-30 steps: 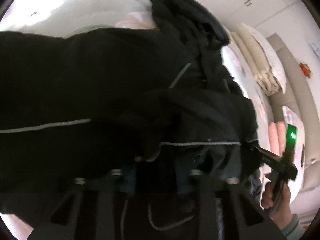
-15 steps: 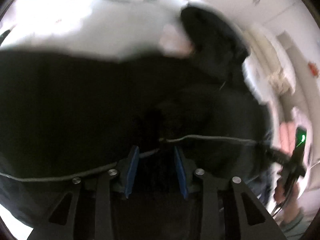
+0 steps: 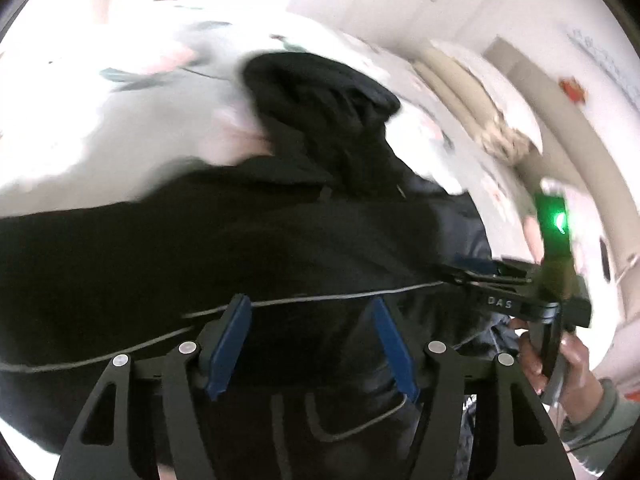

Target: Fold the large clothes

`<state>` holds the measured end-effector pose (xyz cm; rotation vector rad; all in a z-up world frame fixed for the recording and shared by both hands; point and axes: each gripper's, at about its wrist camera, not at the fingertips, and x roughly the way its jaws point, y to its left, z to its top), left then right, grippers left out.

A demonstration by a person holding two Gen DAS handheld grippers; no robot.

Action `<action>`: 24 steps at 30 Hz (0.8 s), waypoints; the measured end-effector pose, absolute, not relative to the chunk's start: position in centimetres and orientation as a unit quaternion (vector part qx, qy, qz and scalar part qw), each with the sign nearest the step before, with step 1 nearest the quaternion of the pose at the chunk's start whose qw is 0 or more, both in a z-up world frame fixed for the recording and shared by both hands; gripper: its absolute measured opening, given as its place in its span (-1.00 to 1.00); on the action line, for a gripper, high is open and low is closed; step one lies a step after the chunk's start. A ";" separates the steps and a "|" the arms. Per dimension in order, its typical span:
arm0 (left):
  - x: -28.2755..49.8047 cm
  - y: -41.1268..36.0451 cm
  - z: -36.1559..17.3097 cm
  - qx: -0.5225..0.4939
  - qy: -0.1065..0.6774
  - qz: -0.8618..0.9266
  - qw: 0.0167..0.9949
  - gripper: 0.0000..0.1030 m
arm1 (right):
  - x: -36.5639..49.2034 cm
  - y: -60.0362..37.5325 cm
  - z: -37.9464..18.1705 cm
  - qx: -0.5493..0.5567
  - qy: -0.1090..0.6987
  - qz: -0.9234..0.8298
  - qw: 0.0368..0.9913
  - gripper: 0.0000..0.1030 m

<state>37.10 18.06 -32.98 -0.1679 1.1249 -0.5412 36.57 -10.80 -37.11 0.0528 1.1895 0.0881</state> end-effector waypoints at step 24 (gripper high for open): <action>29.6 44.3 -32.2 -0.221 0.485 0.039 0.845 0.08 | 34.1 -6.7 -39.2 0.005 0.580 0.064 0.812 0.04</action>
